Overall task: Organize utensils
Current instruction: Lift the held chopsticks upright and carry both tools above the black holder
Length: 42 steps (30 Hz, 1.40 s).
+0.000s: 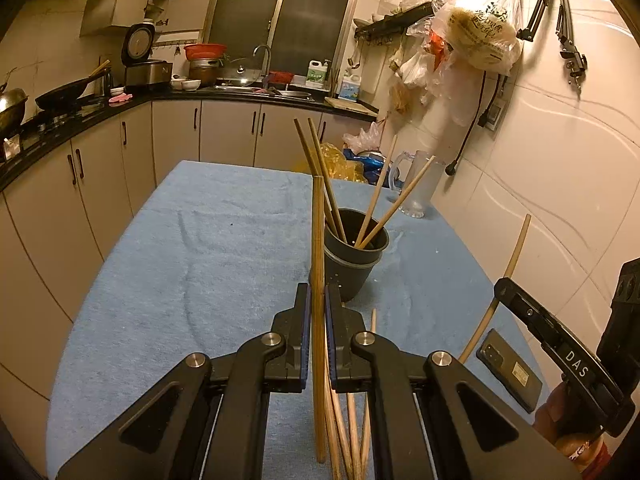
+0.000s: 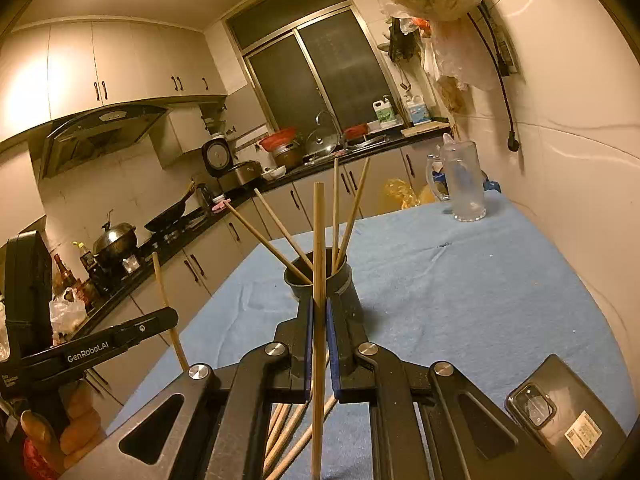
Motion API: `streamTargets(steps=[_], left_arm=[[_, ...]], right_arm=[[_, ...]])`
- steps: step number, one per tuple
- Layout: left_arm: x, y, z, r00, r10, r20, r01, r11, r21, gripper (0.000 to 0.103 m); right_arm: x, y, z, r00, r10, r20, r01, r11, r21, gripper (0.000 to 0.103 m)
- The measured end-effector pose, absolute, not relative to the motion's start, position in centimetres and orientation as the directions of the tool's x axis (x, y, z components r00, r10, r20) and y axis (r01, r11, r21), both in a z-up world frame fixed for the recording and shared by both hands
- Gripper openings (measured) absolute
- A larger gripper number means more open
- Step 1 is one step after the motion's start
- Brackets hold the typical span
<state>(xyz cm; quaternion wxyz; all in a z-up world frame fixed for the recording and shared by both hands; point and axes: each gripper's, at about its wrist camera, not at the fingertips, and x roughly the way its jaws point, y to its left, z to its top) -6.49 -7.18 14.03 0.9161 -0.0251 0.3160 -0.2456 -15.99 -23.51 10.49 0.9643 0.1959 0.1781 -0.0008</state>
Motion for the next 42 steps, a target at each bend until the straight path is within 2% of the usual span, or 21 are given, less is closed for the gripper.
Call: streamTargets(steps=[19,42], left_arm=[[-6.4,-7.2,14.7,0.685,-0.46,-0.565,0.429,0.881,-0.198,0.006],[-3.9,-8.4,21.2,0.71,-0.494,-0.502,0.456,0.865,-0.207,0.006]], right_arm=[[-15.8,-24.3,11.2,0.942,0.066,-0.33,0.079,0.91,0.408,0.007],[-13.0,-26.0,15.6,0.964,0.049,-0.262,0.07,0.902,0.427,0.007]])
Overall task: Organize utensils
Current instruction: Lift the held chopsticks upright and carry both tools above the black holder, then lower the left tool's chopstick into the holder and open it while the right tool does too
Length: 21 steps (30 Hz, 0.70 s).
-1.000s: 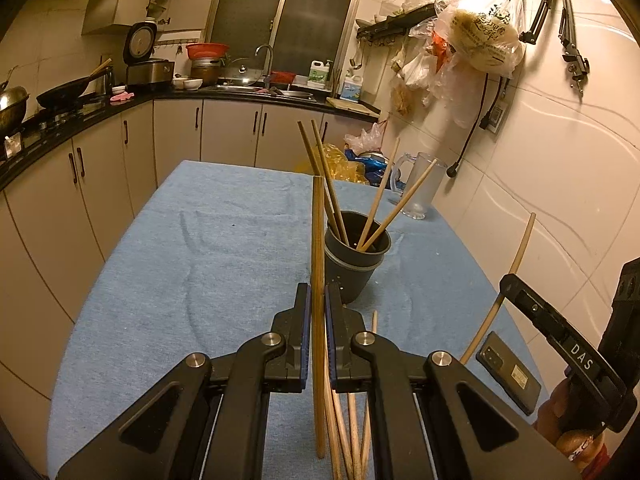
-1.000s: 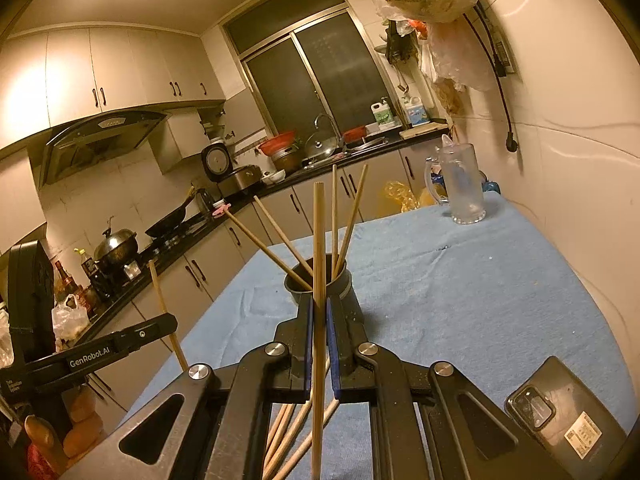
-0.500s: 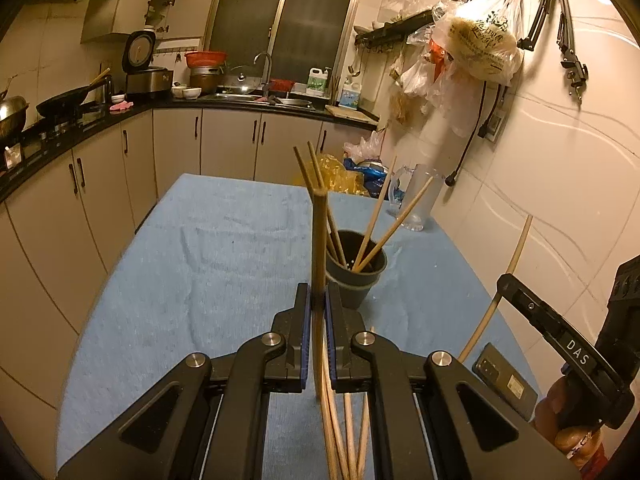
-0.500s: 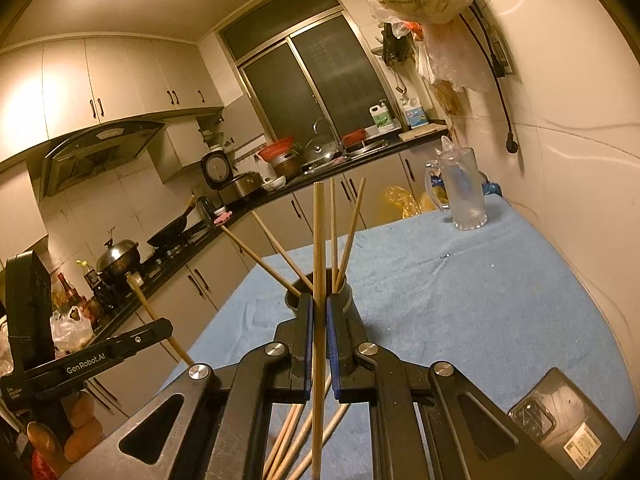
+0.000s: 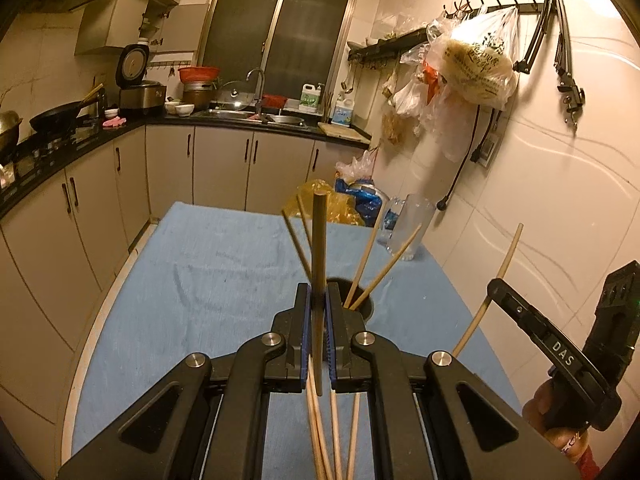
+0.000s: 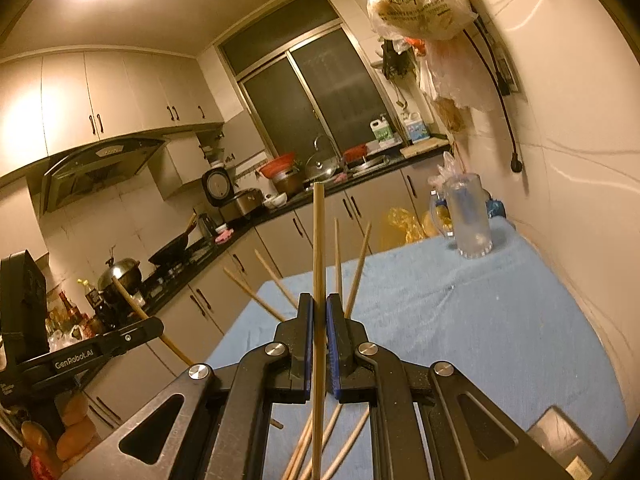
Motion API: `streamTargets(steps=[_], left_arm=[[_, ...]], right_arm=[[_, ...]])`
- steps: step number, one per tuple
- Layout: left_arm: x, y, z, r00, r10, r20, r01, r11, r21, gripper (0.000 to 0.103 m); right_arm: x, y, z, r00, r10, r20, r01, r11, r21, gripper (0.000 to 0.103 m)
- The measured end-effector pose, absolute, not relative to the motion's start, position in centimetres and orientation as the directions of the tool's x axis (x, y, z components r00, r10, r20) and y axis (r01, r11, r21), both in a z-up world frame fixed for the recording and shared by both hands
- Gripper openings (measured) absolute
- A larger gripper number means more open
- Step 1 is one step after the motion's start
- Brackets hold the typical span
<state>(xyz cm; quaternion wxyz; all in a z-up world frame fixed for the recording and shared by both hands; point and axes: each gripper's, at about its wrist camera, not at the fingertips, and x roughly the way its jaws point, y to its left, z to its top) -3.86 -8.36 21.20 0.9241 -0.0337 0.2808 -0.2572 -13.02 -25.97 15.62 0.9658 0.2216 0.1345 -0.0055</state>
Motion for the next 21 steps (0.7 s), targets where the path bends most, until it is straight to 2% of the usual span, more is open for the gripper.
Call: streamTargets(steps=[10,21], left_arm=[[-2.3,-9.9,25.8,0.736,-0.518,-0.436,0.486,0.853,-0.192,0.006],[1.5,-12.7,26.8,0.73,-0.525,-0.438,0.489,0.848,-0.201,0.006]], right_arm=[[-8.8,-27.1,19.2,0.977,0.03,-0.213,0.067,0.899,0.433,0.007],[-3.7,-28.9,21.1,0.982,-0.039,-0.187,0.114,0.903,0.413,0.007]])
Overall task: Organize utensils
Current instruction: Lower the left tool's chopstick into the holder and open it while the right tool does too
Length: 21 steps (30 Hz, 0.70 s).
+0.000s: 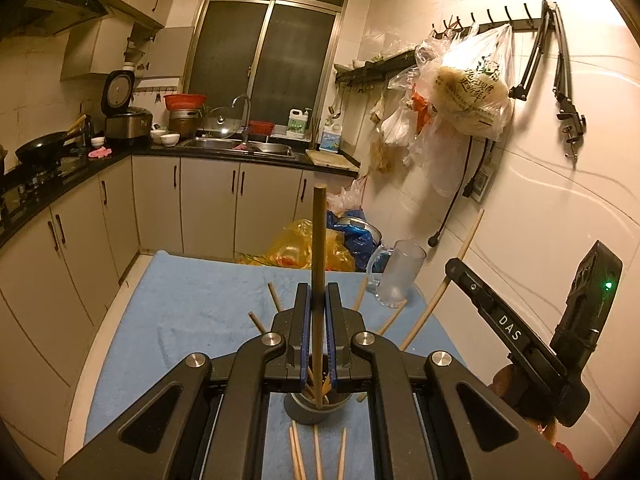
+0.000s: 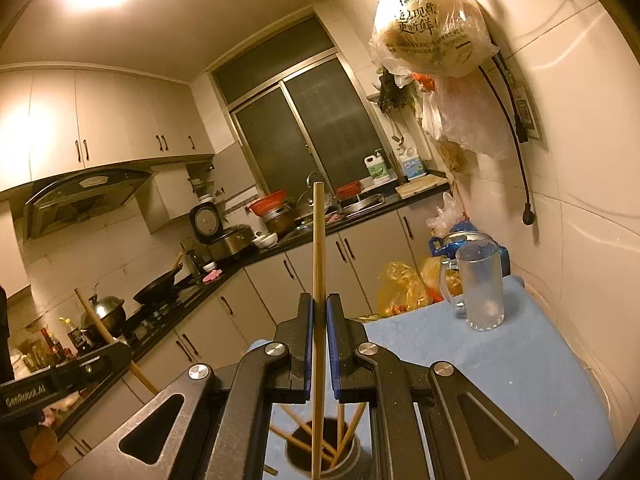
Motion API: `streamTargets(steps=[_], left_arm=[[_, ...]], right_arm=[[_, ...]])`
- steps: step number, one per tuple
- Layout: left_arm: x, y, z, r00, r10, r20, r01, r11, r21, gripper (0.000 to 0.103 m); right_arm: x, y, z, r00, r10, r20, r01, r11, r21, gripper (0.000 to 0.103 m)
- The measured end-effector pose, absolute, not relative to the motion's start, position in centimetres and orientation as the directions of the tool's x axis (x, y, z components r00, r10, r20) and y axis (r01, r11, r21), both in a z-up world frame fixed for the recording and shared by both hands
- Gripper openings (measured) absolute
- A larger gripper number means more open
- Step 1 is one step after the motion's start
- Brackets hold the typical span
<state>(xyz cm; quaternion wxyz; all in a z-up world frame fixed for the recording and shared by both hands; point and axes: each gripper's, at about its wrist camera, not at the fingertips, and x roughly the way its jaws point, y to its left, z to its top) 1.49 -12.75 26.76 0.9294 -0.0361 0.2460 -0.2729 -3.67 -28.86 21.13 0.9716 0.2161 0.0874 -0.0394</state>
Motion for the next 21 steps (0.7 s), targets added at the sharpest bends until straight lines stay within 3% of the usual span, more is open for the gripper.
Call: streamTargets(steps=[14,21], left_arm=[[4.1,-13.5,24.1,0.714,-0.521,-0.468,0.481,0.851,-0.212,0.006],[5.2,-14.1,21.7,0.688,-0.516,-0.511,0.478,0.851,-0.216,0.006]], right_arm=[[-0.2,-28.7,19.2,0.974,-0.047,-0.221,0.133,0.91,0.394,0.007],[1.1,-28.2,16.7,0.958,-0.034,-0.286,0.142,0.92,0.366,0.007]])
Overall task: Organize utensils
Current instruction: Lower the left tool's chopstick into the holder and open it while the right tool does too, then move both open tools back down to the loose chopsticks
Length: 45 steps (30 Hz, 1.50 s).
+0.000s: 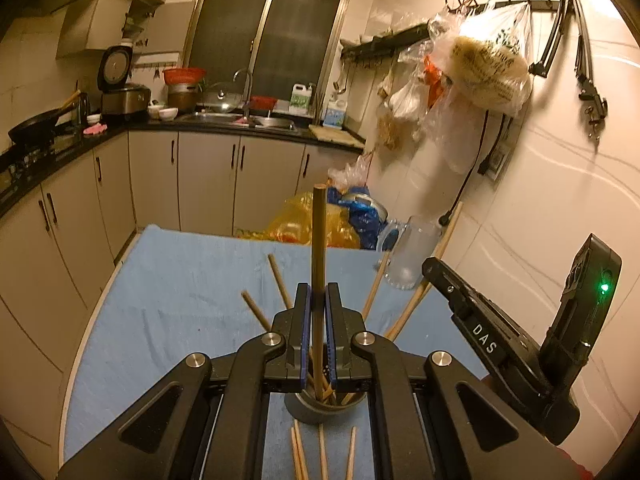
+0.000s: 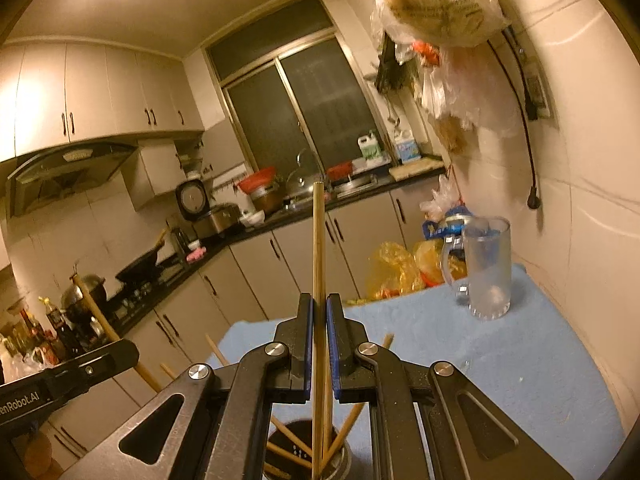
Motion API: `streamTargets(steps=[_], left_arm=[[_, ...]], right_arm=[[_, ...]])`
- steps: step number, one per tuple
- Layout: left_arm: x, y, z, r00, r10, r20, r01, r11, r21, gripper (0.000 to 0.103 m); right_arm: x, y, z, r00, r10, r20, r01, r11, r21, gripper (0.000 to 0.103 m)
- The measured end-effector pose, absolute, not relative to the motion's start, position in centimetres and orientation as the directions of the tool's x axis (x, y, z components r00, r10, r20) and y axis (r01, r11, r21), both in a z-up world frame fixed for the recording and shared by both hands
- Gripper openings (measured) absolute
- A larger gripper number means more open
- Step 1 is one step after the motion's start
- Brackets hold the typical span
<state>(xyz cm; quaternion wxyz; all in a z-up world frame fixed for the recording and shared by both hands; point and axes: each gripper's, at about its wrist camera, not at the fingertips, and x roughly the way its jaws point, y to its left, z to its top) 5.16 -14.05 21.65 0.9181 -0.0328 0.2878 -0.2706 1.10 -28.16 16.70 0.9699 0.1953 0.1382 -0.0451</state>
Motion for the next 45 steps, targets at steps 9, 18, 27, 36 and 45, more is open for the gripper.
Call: streamTargets(steps=[9,18,27,36,45], left_arm=[[5.6,-14.2,19.5,0.671,-0.496,-0.552,0.468,0.86,-0.203,0.006],[5.6,-13.6,19.6,0.676,-0.485,-0.555,0.451,0.868,-0.209,0.01],[1.7,-10.8,20.6,0.753,-0.452,-0.478,0.42,0.889,-0.18,0.034],[-4.3,-7.6,13.5,0.774,-0.362,-0.52,0.349,0.929,-0.126,0.047],[-5.3,-6.3,5.3,0.677,-0.313,-0.666,0.31,0.942,-0.127,0.049]], right_arm=[[1.5,-27.4,14.2,0.934,-0.003,-0.357,0.139,0.924,0.356,0.009],[0.1,-27.6,14.9,0.934,0.004,-0.357,0.137,0.919,0.371,0.024],[-5.1,-28.1,15.8,0.954,-0.017,-0.3,0.137,0.913,0.383,0.046],[-9.7,-24.9,8.8,0.892,-0.008,-0.451,0.182,0.922,0.342,0.053],[-11.4,-23.0,2.7,0.803,-0.001,-0.595,0.247,0.911,0.332,0.052]])
